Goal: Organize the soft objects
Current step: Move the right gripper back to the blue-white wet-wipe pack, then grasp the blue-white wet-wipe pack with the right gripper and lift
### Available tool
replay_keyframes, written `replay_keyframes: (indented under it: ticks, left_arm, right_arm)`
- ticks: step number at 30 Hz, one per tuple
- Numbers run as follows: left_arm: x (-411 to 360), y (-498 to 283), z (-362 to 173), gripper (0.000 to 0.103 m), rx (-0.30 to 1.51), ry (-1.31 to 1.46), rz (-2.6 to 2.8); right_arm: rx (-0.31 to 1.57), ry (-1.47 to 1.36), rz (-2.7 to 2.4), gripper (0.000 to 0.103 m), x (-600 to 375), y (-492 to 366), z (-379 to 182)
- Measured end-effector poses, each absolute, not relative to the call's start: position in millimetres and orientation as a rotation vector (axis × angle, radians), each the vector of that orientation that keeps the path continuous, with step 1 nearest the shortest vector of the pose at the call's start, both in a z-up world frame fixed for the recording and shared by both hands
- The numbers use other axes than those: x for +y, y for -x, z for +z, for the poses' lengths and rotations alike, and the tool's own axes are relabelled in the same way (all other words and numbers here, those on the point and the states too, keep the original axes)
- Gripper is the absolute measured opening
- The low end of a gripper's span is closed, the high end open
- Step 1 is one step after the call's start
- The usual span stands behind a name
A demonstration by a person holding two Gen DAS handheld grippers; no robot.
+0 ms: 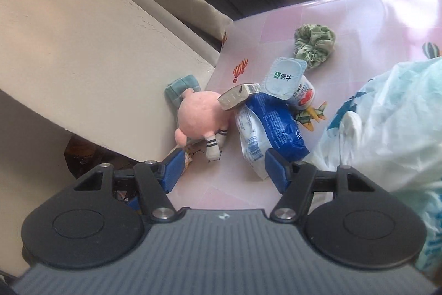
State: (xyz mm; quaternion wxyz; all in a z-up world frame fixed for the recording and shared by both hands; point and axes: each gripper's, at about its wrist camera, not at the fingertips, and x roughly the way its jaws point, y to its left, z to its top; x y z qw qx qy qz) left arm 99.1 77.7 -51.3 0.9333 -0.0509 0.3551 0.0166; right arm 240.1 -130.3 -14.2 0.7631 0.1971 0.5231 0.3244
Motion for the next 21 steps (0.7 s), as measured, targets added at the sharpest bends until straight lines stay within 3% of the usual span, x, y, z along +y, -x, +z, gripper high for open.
replay_keyframes:
  ticks: [3, 8, 13, 17, 21]
  left_arm:
    - [70.1, -118.8, -63.7, 0.072, 0.743, 0.098, 0.036]
    - [59.5, -147.9, -83.8, 0.050, 0.788, 0.076, 0.024]
    - [59.9, -168.8, -100.4, 0.046, 0.835, 0.127, 0.014]
    - [63.3, -181.5, -109.0, 0.032, 0.863, 0.163, 0.003]
    - [66.8, -186.8, -111.2, 0.032, 0.869, 0.172, 0.019]
  right_arm:
    - [1.199, -0.434, 0.674, 0.064, -112.0, -268.4, -42.6]
    - [1.256, -0.396, 0.615, 0.064, -99.0, -304.3, -83.8]
    - [1.307, -0.361, 0.593, 0.064, -89.0, -324.2, -109.1]
    - [1.365, -0.379, 0.615, 0.068, -82.9, -330.1, -128.4]
    - [1.391, -0.427, 0.627, 0.066, -83.9, -331.4, -136.5]
